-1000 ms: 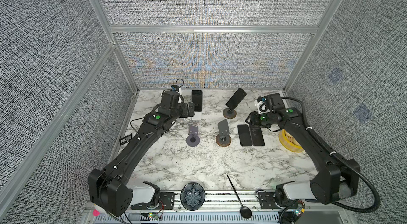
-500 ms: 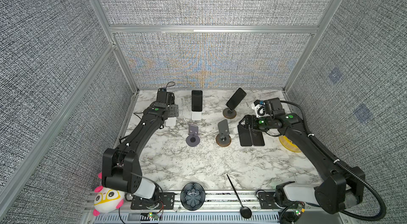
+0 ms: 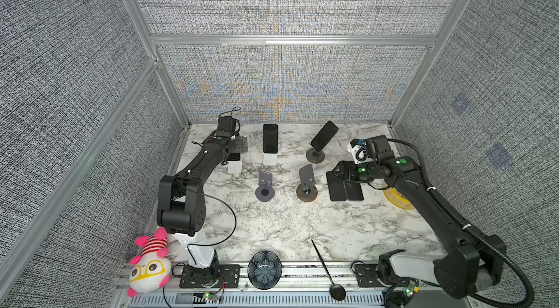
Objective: Remove the phone from the phone stand
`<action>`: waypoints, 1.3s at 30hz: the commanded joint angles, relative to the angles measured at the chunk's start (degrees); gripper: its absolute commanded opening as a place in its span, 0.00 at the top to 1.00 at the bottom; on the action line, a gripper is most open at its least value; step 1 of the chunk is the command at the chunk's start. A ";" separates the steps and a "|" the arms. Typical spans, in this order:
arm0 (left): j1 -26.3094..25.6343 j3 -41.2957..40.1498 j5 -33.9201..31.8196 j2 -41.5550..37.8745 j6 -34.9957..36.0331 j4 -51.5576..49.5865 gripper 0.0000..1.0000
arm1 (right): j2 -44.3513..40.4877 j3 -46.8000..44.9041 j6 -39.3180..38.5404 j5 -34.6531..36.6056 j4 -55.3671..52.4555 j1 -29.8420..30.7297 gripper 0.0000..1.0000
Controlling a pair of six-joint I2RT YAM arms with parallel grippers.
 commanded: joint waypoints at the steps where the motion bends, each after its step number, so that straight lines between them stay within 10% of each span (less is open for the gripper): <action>1: 0.72 1.50 1.83 1.50 1.31 0.81 0.01 | 0.17 0.75 -0.48 0.23 -1.35 0.07 0.13; 39: 1.77 7.13 3.15 6.62 0.15 -1.82 0.33 | 0.88 2.52 -0.47 1.72 -2.97 0.07 0.14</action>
